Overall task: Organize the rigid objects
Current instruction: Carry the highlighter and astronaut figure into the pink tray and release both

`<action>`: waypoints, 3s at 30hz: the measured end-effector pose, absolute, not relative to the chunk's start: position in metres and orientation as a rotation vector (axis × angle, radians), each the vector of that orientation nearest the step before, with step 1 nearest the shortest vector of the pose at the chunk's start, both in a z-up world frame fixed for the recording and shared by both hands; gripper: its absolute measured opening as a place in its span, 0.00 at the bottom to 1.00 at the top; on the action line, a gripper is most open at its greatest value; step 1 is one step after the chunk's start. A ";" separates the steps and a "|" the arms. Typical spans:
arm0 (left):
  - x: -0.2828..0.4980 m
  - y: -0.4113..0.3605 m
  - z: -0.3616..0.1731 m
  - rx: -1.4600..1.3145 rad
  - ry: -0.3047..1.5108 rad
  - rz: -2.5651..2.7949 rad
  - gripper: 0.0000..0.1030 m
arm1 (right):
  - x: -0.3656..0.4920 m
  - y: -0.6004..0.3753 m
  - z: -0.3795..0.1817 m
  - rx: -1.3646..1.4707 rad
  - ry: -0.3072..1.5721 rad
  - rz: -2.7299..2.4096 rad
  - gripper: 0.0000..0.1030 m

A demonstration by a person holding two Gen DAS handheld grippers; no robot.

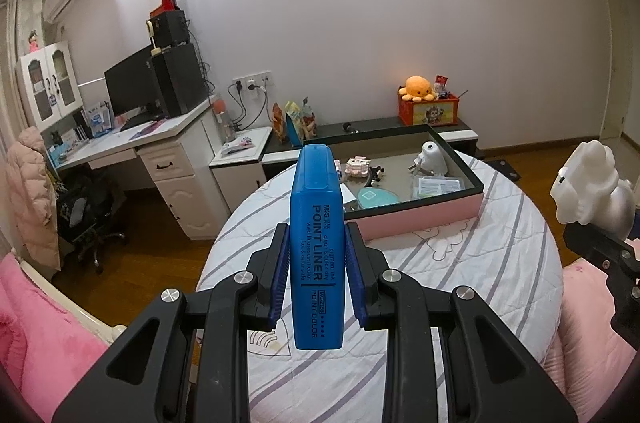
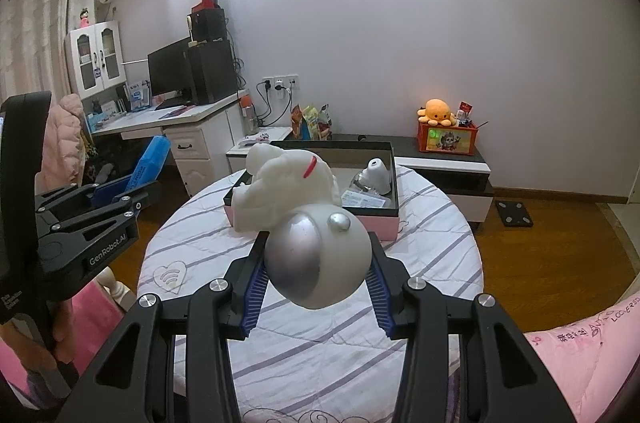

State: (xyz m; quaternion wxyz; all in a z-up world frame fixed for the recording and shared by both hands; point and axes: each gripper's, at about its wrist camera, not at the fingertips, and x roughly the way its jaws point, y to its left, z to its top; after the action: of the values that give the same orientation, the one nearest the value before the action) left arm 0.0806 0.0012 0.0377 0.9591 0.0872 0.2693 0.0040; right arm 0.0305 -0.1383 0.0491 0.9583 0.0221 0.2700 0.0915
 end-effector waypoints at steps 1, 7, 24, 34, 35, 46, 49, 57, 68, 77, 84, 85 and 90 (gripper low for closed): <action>0.083 0.001 0.037 0.178 0.548 0.009 0.26 | 0.032 -0.139 0.048 0.047 0.551 0.185 0.44; 0.103 -0.001 0.034 0.184 0.564 0.013 0.26 | 0.048 -0.141 0.046 0.063 0.556 0.180 0.44; 0.284 -0.004 0.049 0.215 0.655 -0.021 0.26 | 0.209 -0.161 0.056 0.031 0.579 0.171 0.44; 0.425 -0.022 0.015 0.215 0.861 -0.045 0.26 | 0.333 -0.152 0.039 -0.018 0.702 0.203 0.44; 0.435 -0.023 0.009 0.208 0.882 -0.048 0.26 | 0.341 -0.149 0.035 -0.026 0.721 0.211 0.44; 0.496 -0.014 -0.036 0.113 1.011 -0.070 0.26 | 0.424 -0.141 -0.026 0.006 0.984 0.237 0.44; 0.501 -0.012 -0.044 0.131 1.023 -0.042 0.26 | 0.431 -0.145 -0.037 -0.008 1.002 0.213 0.45; 0.514 -0.013 -0.063 0.146 1.074 -0.042 0.26 | 0.446 -0.150 -0.061 -0.076 1.110 0.178 0.45; 0.516 -0.013 -0.062 0.142 1.082 -0.046 0.26 | 0.442 -0.140 -0.044 -0.178 1.052 0.074 0.74; 0.515 -0.017 -0.061 0.165 1.082 -0.049 0.92 | 0.430 -0.146 -0.009 -0.125 0.927 0.064 0.77; 0.516 -0.010 -0.058 0.162 1.076 -0.015 0.93 | 0.436 -0.145 -0.013 -0.119 0.934 0.056 0.77; 0.517 -0.006 -0.058 0.155 1.079 -0.002 0.92 | 0.436 -0.144 -0.013 -0.118 0.933 0.057 0.77; 0.511 0.015 -0.040 0.108 1.043 -0.021 0.85 | 0.436 -0.145 -0.011 -0.124 0.922 0.059 0.77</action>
State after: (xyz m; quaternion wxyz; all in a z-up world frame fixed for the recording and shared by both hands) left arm 0.5108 0.0145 -0.0397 0.8656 0.0516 0.4980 -0.0102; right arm 0.4359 -0.1445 -0.0107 0.8934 -0.0598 0.4444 0.0283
